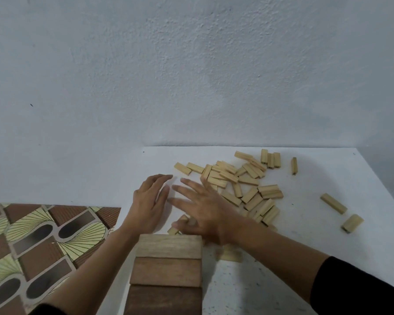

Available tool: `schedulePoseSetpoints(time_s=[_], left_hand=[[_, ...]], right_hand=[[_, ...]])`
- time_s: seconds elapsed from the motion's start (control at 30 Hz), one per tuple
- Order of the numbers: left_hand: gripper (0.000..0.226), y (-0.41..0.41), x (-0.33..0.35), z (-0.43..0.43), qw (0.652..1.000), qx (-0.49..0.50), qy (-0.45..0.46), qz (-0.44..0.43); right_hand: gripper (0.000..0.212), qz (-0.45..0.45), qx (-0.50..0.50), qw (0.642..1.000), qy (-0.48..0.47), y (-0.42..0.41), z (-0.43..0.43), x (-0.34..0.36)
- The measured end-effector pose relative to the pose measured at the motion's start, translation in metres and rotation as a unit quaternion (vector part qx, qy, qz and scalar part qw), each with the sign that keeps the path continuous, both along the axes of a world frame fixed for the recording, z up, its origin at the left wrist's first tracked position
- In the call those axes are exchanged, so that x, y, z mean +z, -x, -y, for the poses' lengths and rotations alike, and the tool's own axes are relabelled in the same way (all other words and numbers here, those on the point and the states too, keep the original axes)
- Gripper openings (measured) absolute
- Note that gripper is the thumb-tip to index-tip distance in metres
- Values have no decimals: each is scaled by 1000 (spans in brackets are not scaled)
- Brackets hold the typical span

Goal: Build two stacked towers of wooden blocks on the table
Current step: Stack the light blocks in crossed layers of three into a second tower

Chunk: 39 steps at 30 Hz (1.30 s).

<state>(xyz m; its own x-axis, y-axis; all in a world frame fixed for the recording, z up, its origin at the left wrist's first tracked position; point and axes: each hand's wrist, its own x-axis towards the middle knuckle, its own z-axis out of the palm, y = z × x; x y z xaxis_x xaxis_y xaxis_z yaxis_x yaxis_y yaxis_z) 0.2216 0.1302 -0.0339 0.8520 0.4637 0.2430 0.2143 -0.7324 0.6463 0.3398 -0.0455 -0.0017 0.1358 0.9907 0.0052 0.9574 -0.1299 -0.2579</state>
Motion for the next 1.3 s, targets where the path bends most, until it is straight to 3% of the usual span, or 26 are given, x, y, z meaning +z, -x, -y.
schedulePoseSetpoints(time_s=[0.2, 0.43, 0.57, 0.7, 0.8, 1.03, 1.13, 1.3], left_hand=[[58, 12, -4, 10, 998, 25, -36, -45], [52, 15, -9, 10, 999, 9, -21, -36], [52, 20, -9, 12, 997, -43, -35, -57], [64, 21, -6, 16, 994, -59, -34, -79], [53, 16, -5, 14, 995, -55, -37, -76], [57, 0, 5, 14, 998, -25, -38, -49], [58, -16, 7, 7, 992, 7, -67, -103], [58, -39, 5, 0, 974, -14, -113, -195]], right_hand=[[97, 79, 18, 989, 120, 7, -5, -15], [66, 70, 14, 995, 63, -4, 9, -28], [67, 56, 5, 998, 27, -9, 31, -27], [60, 53, -39, 996, 55, -12, 51, -24], [59, 45, -63, 996, 52, -19, 63, -24], [50, 4, -146, 985, -94, -30, 69, -21], [46, 15, -205, 968, -146, -41, 60, -11], [58, 2, -246, 968, -39, -64, 52, -11]])
